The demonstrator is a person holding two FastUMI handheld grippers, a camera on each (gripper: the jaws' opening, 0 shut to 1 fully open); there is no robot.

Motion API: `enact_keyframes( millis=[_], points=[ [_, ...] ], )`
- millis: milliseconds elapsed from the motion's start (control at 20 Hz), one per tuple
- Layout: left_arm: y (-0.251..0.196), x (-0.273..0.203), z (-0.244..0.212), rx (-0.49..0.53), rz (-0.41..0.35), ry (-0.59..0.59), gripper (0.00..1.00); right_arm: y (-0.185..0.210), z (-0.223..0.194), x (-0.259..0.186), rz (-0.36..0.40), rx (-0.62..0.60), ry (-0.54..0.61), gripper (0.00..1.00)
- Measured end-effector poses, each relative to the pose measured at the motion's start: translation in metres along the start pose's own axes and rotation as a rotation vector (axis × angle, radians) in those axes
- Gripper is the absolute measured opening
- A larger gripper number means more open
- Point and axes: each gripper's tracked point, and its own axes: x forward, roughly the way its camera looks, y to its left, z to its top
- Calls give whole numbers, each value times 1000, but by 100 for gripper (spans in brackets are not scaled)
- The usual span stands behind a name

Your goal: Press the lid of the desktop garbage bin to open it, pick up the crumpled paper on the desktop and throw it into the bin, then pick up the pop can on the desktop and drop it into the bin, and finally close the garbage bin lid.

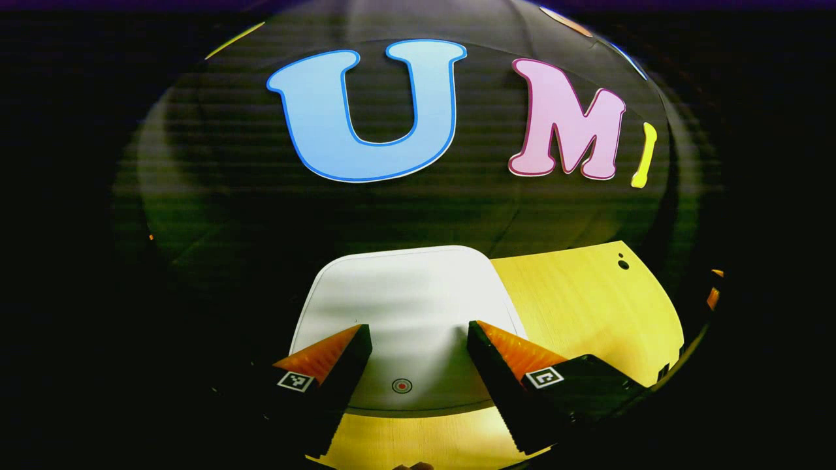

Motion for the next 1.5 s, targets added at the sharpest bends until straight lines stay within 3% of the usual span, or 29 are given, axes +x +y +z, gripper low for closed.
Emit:
enact_keyframes(
  millis=[300, 450, 600, 950, 1250, 1500],
  points=[
    [-4, 2, 1, -40, -55, -34, 100, 8, -2, -10, -2, 26, -4, 97],
    [-4, 1, 2, 16, -50, -58, 100, 11, 3, -15, -16, 6, -20, 97],
    [-9, -12, 22, -12, -53, -151, 96, 17, 10, -26, -32, -13, -40, 97],
    [-91, -95, 36, 50, -96, -427, 96, 43, 36, -64, -95, -3, -142, 96],
    [-189, -164, 16, 28, -181, -520, 94, 34, 47, -97, -170, -54, -213, 96],
    [-255, -218, 34, -6, -194, -612, 95, 31, 68, -120, -121, -117, -288, 97]
  ],
)
